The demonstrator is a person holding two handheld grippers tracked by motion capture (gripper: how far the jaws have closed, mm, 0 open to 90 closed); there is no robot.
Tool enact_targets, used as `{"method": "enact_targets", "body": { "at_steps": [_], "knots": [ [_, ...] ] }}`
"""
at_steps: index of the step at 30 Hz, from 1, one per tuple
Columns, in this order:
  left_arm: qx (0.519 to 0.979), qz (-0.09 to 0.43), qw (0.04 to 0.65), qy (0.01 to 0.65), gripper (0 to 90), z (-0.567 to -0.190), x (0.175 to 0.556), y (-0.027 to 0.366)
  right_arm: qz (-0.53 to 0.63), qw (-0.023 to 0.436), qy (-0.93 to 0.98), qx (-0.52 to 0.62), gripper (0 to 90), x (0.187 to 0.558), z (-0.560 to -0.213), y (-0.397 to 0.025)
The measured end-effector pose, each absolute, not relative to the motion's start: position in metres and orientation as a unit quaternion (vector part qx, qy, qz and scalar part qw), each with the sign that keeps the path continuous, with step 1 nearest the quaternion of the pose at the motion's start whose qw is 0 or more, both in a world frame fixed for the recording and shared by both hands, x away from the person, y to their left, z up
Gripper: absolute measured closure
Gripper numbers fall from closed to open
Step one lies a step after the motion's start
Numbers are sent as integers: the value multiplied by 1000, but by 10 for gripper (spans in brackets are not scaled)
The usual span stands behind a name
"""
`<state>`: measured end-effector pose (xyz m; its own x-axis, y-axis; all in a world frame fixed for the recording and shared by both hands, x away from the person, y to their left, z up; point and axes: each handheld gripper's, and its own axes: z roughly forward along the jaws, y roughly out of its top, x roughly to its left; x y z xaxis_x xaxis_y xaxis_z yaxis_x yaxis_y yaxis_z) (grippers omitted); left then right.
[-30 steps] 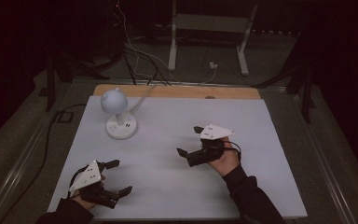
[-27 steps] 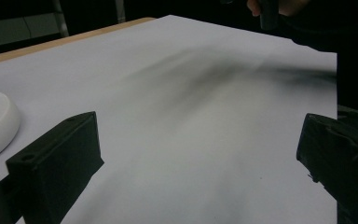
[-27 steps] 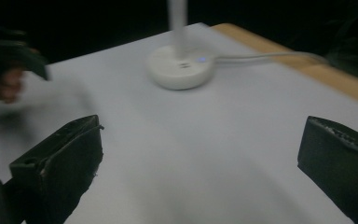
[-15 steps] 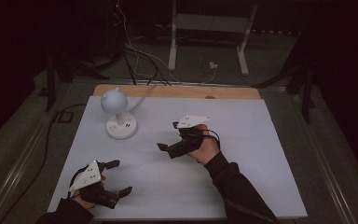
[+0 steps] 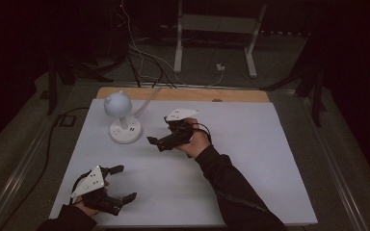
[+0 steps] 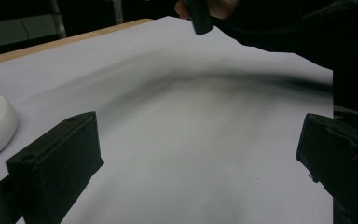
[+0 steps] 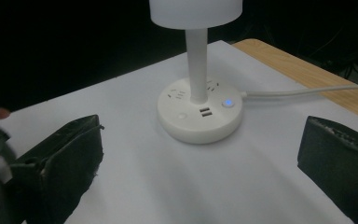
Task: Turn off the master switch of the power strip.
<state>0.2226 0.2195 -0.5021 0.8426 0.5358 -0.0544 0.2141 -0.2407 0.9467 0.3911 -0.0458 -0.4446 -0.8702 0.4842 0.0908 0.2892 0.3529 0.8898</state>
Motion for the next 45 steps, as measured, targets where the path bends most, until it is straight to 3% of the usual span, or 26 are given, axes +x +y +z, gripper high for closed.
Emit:
{"method": "enact_targets", "body": {
  "at_steps": [13, 26, 45],
  "knots": [
    [774, 142, 567, 243, 3, -502, 223, 220, 513, 108, 810, 261, 219, 412, -451, -15],
    [773, 141, 569, 243, 3, -502, 222, 220, 485, 134, 823, 265, 561, 428, -466, 18],
    [772, 140, 570, 244, 4, -502, 222, 221, 445, 171, 836, 270, 843, 448, -494, 48]
  ]
}}
